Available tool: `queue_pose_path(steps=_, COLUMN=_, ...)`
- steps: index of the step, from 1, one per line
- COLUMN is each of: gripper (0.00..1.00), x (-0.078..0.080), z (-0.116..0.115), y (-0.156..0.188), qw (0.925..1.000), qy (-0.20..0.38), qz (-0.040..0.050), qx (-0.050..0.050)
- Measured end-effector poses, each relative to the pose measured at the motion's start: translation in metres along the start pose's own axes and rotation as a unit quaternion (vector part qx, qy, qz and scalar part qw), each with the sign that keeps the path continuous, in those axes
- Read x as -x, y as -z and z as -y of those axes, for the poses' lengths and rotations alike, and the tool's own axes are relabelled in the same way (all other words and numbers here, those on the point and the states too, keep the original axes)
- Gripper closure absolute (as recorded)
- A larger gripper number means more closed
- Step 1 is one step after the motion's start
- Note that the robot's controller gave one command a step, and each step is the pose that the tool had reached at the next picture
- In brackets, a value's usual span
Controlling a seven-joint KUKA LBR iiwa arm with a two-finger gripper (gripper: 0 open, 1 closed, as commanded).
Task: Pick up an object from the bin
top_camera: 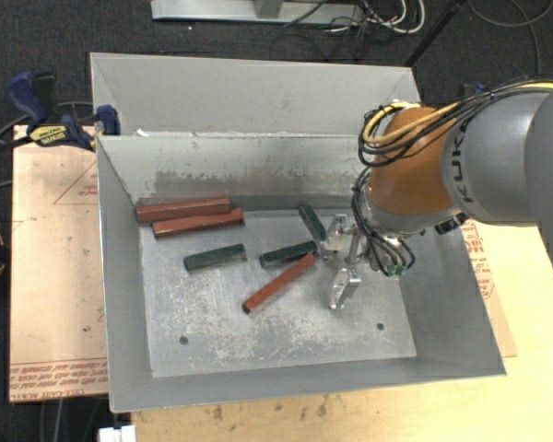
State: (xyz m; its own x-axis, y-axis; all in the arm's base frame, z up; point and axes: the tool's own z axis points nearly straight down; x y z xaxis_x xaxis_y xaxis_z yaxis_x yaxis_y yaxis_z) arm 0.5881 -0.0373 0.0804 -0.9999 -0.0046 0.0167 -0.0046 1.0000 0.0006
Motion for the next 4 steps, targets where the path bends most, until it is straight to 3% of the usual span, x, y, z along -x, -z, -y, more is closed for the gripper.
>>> queue_pose_path(steps=1, gripper=1.0, x=0.065, z=-0.084, y=-0.002, qw=0.9973, qy=-0.072, qz=0.0143, qx=0.0)
queue_pose_path(steps=2, gripper=0.0, x=0.065, z=-0.084, y=-0.002, qw=0.9973, qy=-0.072, qz=0.0143, qx=0.0)
queue_pose_path(steps=3, gripper=0.0, x=0.065, z=-0.084, y=-0.002, qw=0.9973, qy=-0.072, qz=0.0143, qx=0.0)
queue_pose_path(steps=4, gripper=1.0, x=0.061, z=-0.11, y=0.0, qw=0.9943, qy=0.105, qz=0.0173, qx=-0.002)
